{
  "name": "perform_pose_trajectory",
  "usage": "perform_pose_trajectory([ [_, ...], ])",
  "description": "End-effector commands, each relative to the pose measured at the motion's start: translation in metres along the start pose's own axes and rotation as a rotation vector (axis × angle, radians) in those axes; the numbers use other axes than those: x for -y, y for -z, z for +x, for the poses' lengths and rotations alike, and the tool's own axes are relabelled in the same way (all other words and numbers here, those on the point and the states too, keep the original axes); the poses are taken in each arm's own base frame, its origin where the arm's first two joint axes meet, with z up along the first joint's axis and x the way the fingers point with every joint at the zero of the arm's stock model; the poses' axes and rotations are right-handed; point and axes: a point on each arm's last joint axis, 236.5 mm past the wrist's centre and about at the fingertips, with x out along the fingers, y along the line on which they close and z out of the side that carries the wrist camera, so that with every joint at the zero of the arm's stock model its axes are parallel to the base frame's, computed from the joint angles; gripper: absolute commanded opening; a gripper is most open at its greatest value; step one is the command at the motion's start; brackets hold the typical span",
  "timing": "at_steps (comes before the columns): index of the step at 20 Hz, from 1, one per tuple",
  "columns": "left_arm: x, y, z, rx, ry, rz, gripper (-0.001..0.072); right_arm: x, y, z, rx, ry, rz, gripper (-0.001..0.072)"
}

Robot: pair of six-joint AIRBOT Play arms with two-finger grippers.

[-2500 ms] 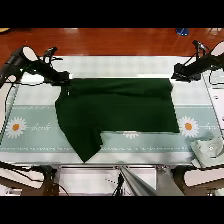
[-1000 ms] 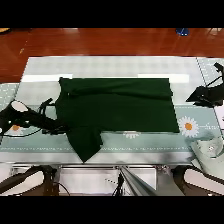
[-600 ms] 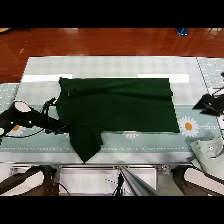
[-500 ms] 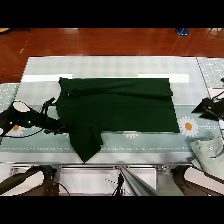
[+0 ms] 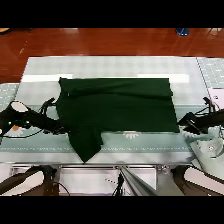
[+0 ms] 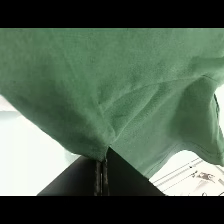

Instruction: Fold the shirts.

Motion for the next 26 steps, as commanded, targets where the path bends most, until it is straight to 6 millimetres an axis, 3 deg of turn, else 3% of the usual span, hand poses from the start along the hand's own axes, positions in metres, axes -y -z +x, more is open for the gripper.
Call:
perform_pose_trajectory([
  [1,0.0,0.0,-0.001,-0.002,0.001,0.006,0.0024,-0.007,0.0,0.025,0.016,0.035,0.007,0.0528],
  [2,0.0,0.0,-0.001,-0.002,0.001,0.006,0.0024,-0.011,0.001,0.029,0.008,0.037,0.007,0.0449],
  [3,0.0,0.0,-0.001,0.0,0.001,0.009,0.0024,-0.016,0.002,0.031,0.0,0.034,-0.006,0.0326],
  [4,0.001,-0.002,-0.002,0.004,0.001,0.016,0.0024,-0.022,0.003,0.032,-0.005,0.026,-0.019,0.0159],
  [5,0.002,-0.005,-0.005,0.012,0.0,0.024,0.0024,-0.028,0.004,0.028,-0.021,0.012,-0.035,0.005],
  [6,0.006,-0.012,-0.011,0.027,-0.001,0.042,0.0024,-0.04,0.003,0.019,-0.029,-0.019,-0.08,0.0025],
  [9,0.032,-0.046,-0.053,0.138,-0.01,0.143,0.0023,-0.081,-0.029,-0.039,0.136,-0.066,-0.222,0.0024],
  [12,0.069,-0.096,-0.12,0.341,-0.047,0.275,0.0024,-0.135,-0.073,-0.106,0.419,-0.09,-0.354,0.0023],
  [14,0.084,-0.133,-0.156,0.495,-0.072,0.297,0.0024,-0.159,-0.098,-0.124,0.529,-0.091,-0.385,0.0023],
  [15,0.088,-0.149,-0.167,0.551,-0.072,0.282,0.0024,-0.167,-0.108,-0.124,0.558,-0.094,-0.386,0.0023],
  [17,0.095,-0.168,-0.169,0.567,-0.023,0.264,0.0024,-0.178,-0.13,-0.111,0.593,-0.106,-0.374,0.0023],
  [20,0.09,-0.198,-0.159,0.539,0.016,0.212,0.0024,-0.187,-0.17,-0.101,0.69,-0.174,-0.28,0.0023],
  [23,0.079,-0.226,-0.143,0.484,0.038,0.167,0.0024,-0.178,-0.201,-0.094,0.759,-0.184,-0.201,0.0023],
  [26,0.069,-0.247,-0.121,0.408,0.071,0.146,0.0024,-0.172,-0.217,-0.077,0.743,-0.165,-0.194,0.0023],
])
